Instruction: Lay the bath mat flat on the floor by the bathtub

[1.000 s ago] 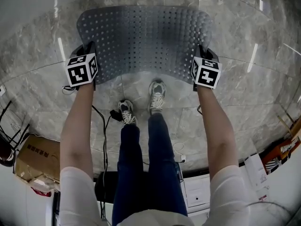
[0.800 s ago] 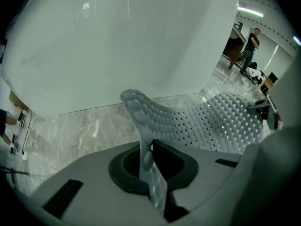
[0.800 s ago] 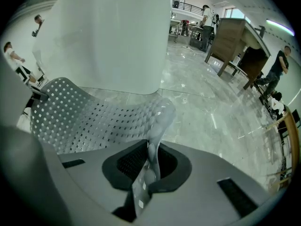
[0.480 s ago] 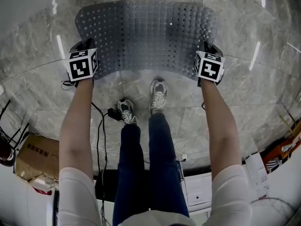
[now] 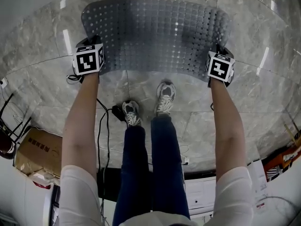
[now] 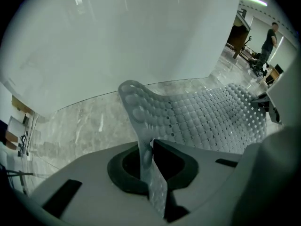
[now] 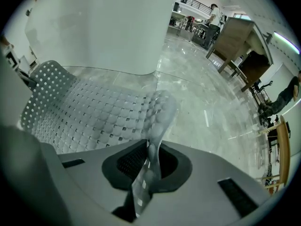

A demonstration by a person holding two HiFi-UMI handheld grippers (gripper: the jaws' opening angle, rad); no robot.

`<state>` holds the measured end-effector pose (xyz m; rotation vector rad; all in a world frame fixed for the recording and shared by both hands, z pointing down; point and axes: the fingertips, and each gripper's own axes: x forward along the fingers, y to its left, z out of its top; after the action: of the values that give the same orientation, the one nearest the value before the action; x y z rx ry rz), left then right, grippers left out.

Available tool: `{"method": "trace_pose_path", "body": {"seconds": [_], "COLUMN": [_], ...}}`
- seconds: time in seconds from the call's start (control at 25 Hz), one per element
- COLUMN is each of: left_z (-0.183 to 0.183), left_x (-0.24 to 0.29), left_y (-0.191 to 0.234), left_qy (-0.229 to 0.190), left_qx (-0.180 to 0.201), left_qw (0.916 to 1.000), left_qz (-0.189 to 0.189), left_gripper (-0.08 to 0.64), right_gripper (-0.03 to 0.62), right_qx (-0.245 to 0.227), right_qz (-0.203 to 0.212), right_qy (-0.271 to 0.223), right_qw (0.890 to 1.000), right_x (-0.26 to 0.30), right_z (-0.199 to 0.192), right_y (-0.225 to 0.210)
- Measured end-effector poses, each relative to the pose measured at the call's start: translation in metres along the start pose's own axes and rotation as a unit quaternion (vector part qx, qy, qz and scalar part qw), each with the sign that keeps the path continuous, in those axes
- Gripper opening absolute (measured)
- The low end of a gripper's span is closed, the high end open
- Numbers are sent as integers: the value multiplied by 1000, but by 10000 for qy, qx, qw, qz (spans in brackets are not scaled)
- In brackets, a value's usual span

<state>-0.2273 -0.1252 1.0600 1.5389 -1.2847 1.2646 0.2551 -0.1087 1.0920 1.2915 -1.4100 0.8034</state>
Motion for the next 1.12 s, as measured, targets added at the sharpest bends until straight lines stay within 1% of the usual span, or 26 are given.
{"method": "trace_pose_path", "body": {"seconds": [0.12,0.24,0.52,0.64,0.68,0.8,0.92,0.96,1.04,1.12], "left_z": [1,-7,-16,-17,-18,-19,-22,-23,-26,-30], "left_x": [10,19,39,48,49,50,51,52,54,54], "left_y": [1,5,15,17,19,26,31,32,37,46], "left_qy": [-48,-42,277,349,346,288,382,412,372,282], "left_qx": [9,49,172,243,192,-153,-184,-265,-693,-1133], "left_qw": [10000,9999,9980,9967,9967,9964,9956,9953,9937,9902], "left_qz": [68,144,541,685,715,781,839,839,803,768], "left_gripper": [43,43,43,43,43,45,95,106,151,220], "right_gripper": [43,43,43,43,43,44,61,66,86,126], "right_qx": [-44,-38,6,73,94,162,240,258,327,453], "right_qz": [-33,-47,-37,-37,-27,28,-1,-44,-141,-178], "right_qy": [-23,-15,104,148,155,126,133,141,154,178], "right_qw": [10000,10000,9999,9999,9998,9998,9996,9996,9992,9987], "right_x": [12,22,37,43,44,47,48,47,46,47], "right_z": [-3,-9,-19,-22,-23,-23,-24,-25,-25,-26], "right_y": [-9,-12,-17,-19,-19,-21,-24,-26,-30,-30]}}
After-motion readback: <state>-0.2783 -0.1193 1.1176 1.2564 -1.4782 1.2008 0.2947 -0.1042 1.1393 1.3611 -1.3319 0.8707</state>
